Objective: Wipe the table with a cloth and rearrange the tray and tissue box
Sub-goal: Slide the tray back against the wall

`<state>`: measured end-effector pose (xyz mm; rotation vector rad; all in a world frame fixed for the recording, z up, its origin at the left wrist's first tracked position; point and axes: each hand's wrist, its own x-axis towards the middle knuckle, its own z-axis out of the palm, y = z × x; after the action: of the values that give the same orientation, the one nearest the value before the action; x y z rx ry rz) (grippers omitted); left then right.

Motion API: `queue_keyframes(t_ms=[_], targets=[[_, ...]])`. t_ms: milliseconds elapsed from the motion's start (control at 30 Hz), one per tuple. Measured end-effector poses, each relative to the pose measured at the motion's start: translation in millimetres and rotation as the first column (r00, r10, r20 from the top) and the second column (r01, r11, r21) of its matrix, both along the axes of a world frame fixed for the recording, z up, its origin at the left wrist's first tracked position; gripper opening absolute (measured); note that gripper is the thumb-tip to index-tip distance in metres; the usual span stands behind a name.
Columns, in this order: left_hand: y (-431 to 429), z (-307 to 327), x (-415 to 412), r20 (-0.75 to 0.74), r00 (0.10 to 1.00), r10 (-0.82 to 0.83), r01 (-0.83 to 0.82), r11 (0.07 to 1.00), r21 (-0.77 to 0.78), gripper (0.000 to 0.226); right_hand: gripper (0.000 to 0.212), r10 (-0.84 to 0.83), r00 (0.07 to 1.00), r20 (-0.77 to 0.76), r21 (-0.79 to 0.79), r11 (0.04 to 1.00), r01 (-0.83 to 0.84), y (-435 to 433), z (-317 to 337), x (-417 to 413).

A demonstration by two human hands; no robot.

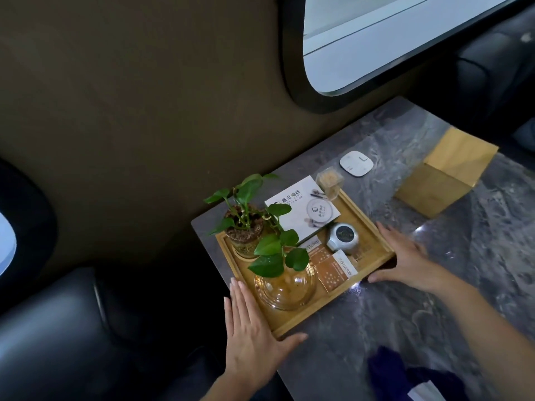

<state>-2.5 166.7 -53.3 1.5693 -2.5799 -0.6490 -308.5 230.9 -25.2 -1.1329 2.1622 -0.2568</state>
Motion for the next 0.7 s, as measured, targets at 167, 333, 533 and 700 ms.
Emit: queue_keyframes(t_ms=[167,333,533,700], targets=[[-4.6,-7.5,-0.9,-0.009,1.0,0.015,-0.015,1.0,0.025,0.135,0.125,0.003,0.996,-0.094,-0.085,0.996,-0.011,-9.6,7.5,2.8],[-16.4,-10.1,-0.8,-0.065,0.996,0.063,-0.062,0.998,0.018,0.138,0.124,0.039,0.988,-0.151,-0.061,0.997,-0.049,-27.6,9.4,1.1],[-52.3,-1.4,1.6,-0.157,0.982,0.104,-0.101,0.994,0.028,0.135,0.124,0.08,0.989,-0.123,-0.043,0.995,-0.086,-67.8,6.7,3.9],[-80.0,-2.3,4.6,-0.162,0.98,0.114,-0.11,0.993,0.035,0.137,0.124,0.068,0.987,-0.145,-0.061,0.995,-0.078,-93.4,2.7,8.9]])
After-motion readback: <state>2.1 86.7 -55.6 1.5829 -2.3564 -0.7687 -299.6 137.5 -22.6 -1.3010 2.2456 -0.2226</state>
